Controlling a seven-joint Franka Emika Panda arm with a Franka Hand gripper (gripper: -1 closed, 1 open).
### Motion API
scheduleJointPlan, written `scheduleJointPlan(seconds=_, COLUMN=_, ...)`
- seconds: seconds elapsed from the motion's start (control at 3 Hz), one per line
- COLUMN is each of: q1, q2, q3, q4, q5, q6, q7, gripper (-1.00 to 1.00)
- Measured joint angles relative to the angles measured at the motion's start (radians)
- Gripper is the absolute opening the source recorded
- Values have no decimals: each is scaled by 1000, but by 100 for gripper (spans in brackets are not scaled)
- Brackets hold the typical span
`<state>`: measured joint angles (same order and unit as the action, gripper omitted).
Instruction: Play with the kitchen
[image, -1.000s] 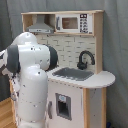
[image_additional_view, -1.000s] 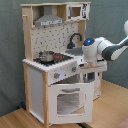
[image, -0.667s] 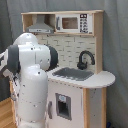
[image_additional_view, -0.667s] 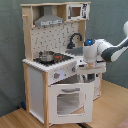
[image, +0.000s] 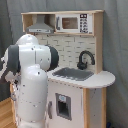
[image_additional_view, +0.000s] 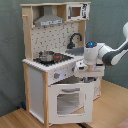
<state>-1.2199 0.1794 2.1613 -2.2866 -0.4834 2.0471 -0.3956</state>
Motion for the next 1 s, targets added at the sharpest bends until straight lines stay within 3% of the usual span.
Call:
scheduleJointPlan(seconds=0.33, q1=0, q2=0, q3=-25, q4=-13, q5=-6, q6=97, q7=-38, gripper=100)
scheduleJointPlan(seconds=0.67, q1=0, q2=0, q3=-51, q4=-14, q5=-7, q6=143, q7=-90, gripper=100)
scheduleJointPlan(seconds=1.0, q1=0, q2=0, q3=-54, q4=-14, q5=-7, q6=148, q7=-97, gripper=-100)
